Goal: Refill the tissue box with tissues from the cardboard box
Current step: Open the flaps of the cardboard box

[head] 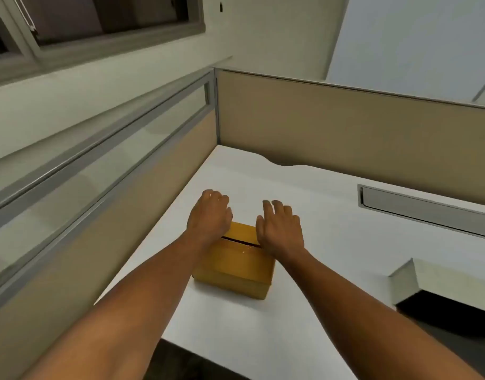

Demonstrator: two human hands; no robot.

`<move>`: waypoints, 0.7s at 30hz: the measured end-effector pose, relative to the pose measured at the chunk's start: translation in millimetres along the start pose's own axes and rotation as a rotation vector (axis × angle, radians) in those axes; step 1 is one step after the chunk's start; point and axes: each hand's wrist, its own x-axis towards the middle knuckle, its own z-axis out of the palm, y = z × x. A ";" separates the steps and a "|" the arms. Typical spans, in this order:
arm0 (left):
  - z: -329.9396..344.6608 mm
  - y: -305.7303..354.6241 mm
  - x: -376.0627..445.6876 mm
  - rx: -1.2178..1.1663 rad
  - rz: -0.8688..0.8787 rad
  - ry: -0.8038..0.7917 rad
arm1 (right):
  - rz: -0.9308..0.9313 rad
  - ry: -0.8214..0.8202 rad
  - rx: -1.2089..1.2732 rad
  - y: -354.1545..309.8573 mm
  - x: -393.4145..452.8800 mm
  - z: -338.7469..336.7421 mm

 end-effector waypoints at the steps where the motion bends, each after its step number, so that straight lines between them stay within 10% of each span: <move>1: 2.0 -7.4 4.8 -0.010 0.022 -0.043 | 0.013 -0.010 -0.006 -4.5 0.3 1.6; 11: 27.3 -49.8 38.3 -0.069 0.112 -0.602 | 0.060 -0.146 -0.181 -34.5 -21.2 35.1; 21: 38.6 -45.9 57.3 0.012 0.368 -0.662 | 0.106 -0.153 -0.195 -41.0 -34.5 34.2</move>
